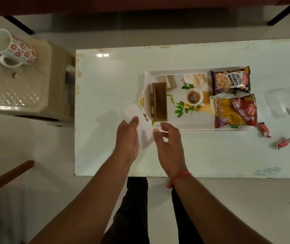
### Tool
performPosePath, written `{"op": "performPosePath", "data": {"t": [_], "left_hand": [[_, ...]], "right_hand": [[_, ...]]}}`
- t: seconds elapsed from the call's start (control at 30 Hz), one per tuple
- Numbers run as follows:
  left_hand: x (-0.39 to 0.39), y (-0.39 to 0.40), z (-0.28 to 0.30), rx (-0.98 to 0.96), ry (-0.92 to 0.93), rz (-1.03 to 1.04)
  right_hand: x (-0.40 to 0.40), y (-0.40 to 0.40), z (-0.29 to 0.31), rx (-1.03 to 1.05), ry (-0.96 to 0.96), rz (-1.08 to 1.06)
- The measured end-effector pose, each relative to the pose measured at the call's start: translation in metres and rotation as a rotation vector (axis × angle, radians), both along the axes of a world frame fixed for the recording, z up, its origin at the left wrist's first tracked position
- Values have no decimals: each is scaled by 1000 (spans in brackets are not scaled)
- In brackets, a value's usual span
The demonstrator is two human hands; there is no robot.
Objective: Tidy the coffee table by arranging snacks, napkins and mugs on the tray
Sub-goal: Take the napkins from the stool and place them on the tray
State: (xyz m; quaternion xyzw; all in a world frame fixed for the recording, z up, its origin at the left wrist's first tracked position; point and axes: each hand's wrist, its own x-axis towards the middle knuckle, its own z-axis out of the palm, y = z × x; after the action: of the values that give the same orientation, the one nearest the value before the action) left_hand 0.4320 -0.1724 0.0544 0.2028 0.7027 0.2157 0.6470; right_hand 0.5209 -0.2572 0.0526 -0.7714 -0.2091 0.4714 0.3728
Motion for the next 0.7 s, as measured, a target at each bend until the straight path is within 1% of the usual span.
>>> {"op": "performPosePath", "data": {"t": [0.03, 0.1, 0.13, 0.17, 0.27, 0.33, 0.5, 0.6, 0.7], "left_hand": [[8, 3, 0, 26, 55, -62], [27, 9, 0, 90, 193, -193], [35, 14, 1, 133, 263, -257], [42, 20, 2, 185, 329, -316], [57, 43, 1, 378, 486, -495], [64, 62, -3, 457, 578, -614], [80, 94, -16, 562, 712, -870], [88, 99, -23, 631, 802, -1012], [91, 102, -30, 668, 830, -1037]], "right_hand": [[4, 4, -3, -89, 163, -101], [12, 13, -10, -124, 528, -247], [15, 18, -13, -103, 659, -296], [18, 24, -14, -81, 729, -328], [27, 40, -17, -36, 876, -454], [31, 48, -20, -49, 950, -543], [34, 57, -35, -119, 1080, -793], [32, 59, -40, -126, 1108, -894], [30, 62, -42, -125, 1101, -930]]}}
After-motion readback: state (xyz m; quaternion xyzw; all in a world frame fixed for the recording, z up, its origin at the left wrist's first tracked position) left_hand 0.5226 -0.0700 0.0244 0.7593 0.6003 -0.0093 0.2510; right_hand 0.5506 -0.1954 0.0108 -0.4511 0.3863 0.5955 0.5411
